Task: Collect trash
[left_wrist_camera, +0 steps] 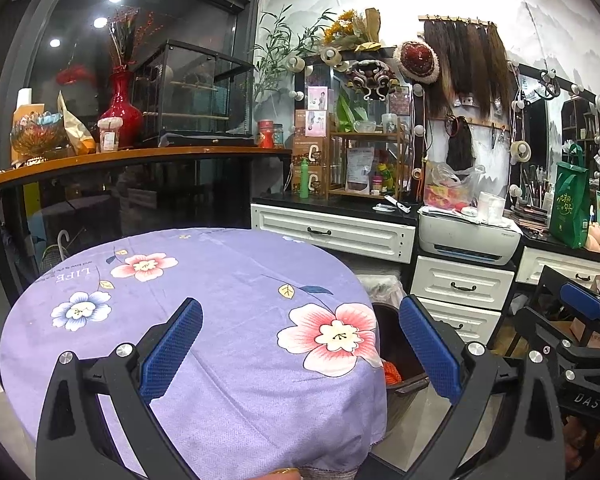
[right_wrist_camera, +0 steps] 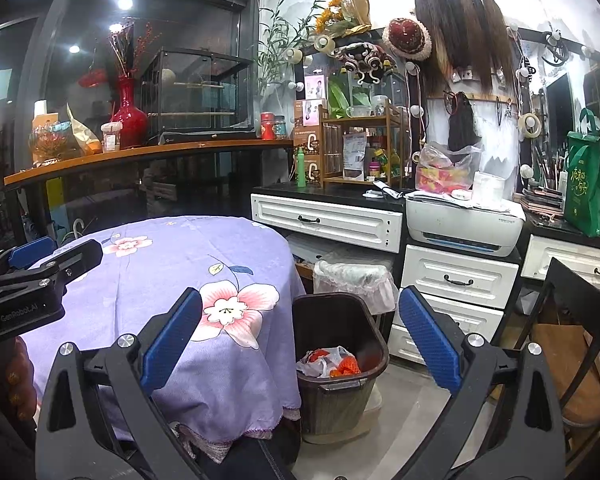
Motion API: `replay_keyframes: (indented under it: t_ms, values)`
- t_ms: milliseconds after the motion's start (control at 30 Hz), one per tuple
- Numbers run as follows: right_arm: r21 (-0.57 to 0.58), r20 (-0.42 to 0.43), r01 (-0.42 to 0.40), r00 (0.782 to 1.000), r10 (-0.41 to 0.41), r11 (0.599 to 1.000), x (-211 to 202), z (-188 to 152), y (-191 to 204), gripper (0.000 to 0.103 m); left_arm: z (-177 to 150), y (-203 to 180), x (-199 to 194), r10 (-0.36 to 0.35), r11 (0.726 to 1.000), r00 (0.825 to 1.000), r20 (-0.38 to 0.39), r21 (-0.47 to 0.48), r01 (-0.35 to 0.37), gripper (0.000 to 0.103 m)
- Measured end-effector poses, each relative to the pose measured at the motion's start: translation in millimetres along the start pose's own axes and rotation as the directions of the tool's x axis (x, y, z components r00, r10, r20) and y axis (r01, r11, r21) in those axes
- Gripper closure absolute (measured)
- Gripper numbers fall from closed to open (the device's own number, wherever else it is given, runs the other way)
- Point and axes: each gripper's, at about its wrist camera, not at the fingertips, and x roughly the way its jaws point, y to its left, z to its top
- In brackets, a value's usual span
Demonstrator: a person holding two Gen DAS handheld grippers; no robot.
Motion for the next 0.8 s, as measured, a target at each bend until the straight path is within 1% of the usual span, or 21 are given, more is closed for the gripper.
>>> replay_keyframes:
  t_ms: [800]
  values:
    - [0.005,-0.016,-0.006,1.000,0.006,1.000,3.4,-7.1,1.7,0.006,1.7,1.5,3.4,0.006,1.000,1.000,-0.009,0.013,-0.006,0.005]
